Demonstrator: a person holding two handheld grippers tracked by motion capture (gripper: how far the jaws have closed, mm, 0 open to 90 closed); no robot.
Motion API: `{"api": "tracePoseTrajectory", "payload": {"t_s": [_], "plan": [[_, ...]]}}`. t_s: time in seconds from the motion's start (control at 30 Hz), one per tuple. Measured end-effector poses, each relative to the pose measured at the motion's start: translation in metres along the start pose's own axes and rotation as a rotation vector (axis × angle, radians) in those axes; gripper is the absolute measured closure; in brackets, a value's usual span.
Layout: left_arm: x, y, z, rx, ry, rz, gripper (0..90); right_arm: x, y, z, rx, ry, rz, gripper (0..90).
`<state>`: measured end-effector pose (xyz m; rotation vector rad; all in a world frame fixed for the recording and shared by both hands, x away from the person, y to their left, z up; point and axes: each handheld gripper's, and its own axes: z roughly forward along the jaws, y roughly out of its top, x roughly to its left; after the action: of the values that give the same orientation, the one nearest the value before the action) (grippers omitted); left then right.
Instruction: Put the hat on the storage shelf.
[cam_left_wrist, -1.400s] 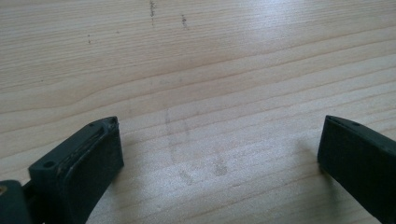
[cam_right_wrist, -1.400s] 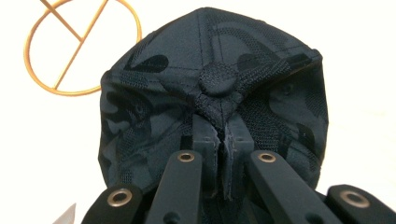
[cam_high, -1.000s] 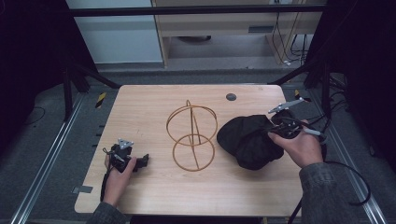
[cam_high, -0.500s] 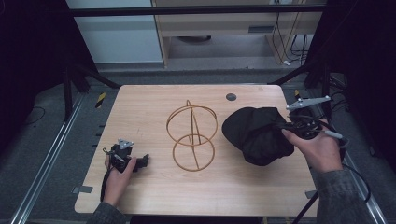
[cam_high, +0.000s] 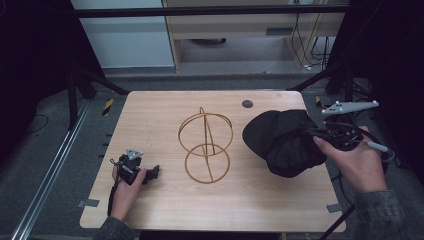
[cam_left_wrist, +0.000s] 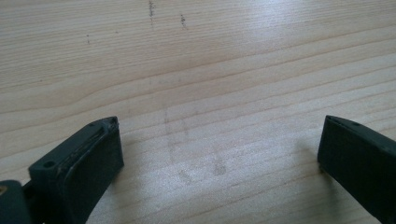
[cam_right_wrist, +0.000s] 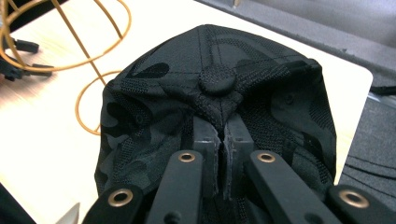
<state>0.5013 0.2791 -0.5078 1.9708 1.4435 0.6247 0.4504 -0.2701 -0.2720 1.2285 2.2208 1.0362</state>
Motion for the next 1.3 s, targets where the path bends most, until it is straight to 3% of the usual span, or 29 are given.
{"api": "tracePoseTrajectory", "payload": {"t_s": [0.73, 1.3], "plan": [[0.000, 0.000, 0.000, -0.003, 0.001, -0.002, 0.0, 0.017, 0.021, -0.044, -0.144, 0.018, -0.011, 86.7], [0.000, 0.000, 0.000, -0.003, 0.001, -0.003, 0.0, 0.030, 0.040, -0.045, -0.212, 0.032, -0.021, 87.0]]}}
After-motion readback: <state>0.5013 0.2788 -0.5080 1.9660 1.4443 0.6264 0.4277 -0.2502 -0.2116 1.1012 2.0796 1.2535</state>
